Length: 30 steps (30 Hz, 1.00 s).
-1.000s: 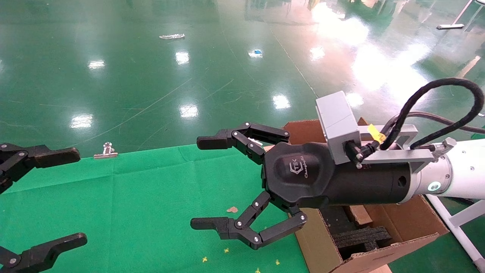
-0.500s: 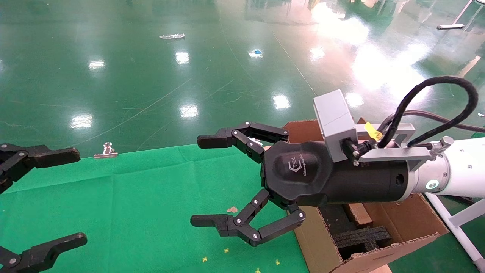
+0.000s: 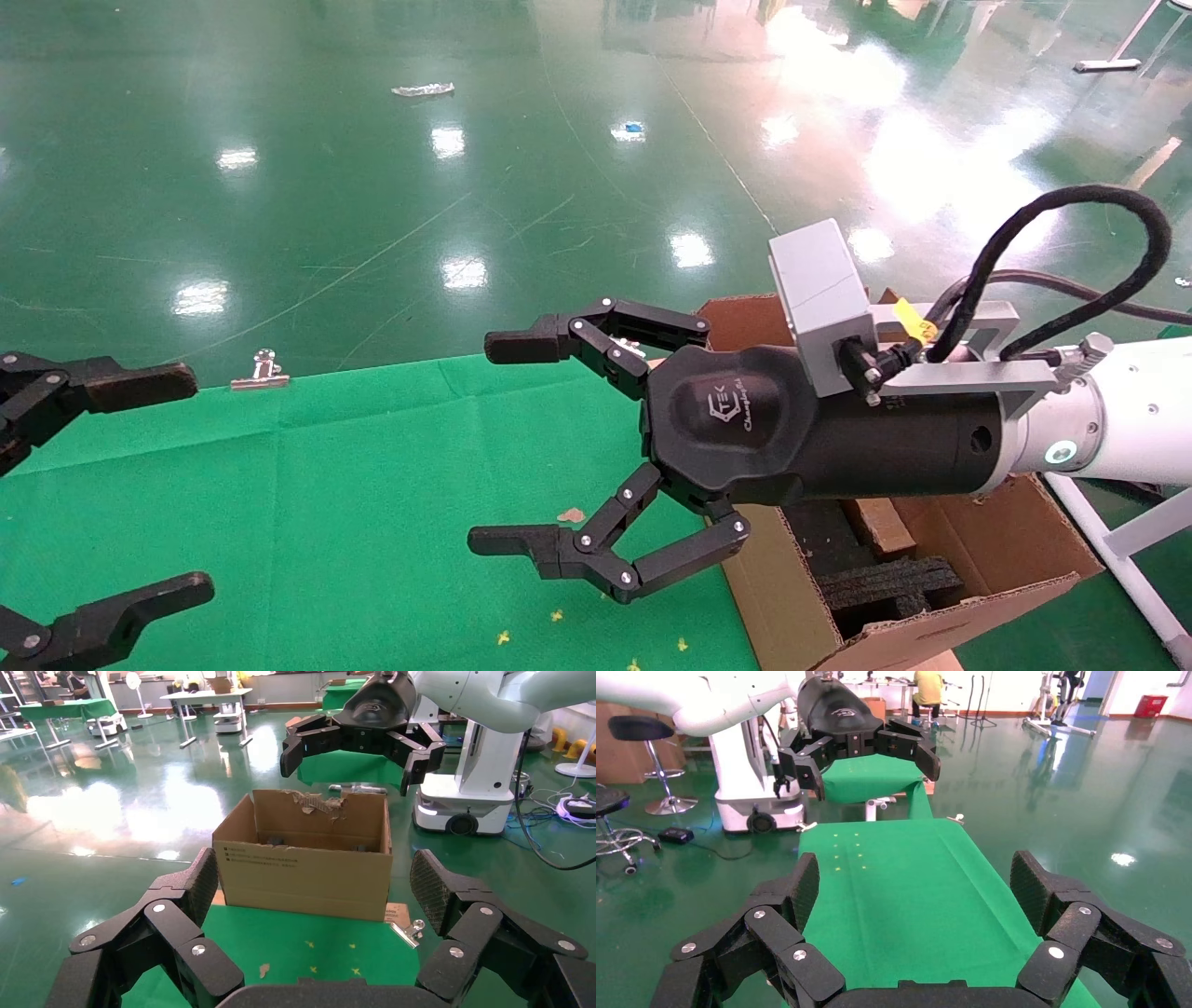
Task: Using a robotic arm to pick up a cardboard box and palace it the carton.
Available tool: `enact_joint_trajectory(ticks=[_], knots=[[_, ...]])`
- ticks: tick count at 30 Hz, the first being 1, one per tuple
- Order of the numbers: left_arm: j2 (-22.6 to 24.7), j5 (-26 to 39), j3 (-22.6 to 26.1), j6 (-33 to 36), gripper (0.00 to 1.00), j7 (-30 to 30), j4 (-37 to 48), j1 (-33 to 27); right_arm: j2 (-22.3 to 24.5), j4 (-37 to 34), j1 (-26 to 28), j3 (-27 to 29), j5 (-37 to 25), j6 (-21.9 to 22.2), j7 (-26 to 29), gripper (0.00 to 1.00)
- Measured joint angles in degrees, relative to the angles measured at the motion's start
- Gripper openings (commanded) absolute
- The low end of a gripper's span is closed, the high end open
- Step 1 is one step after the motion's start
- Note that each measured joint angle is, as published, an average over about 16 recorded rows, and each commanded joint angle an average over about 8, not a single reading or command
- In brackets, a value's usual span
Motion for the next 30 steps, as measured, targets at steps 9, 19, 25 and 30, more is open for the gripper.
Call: enact_joint_trajectory(ticks=[9,19,25,30], knots=[[0.0,0.0,0.0,0.0,1.0,0.0,0.0,0.0,-0.01,-0.04,0.04,-0.04,-0.03,0.02,0.03,1.0],[0.0,0.0,0.0,0.0,1.0,0.0,0.0,0.0,-0.01,-0.07,0.07,-0.08,-0.05,0.03,0.03,1.0],[0.0,0.0,0.0,0.0,1.0,0.0,0.0,0.0,-0.01,-0.08,0.09,-0.09,-0.05,0.03,0.03,1.0],[0.0,0.0,0.0,0.0,1.0,0.0,0.0,0.0,-0.01,-0.09,0.1,-0.09,-0.05,0.03,0.03,1.0]])
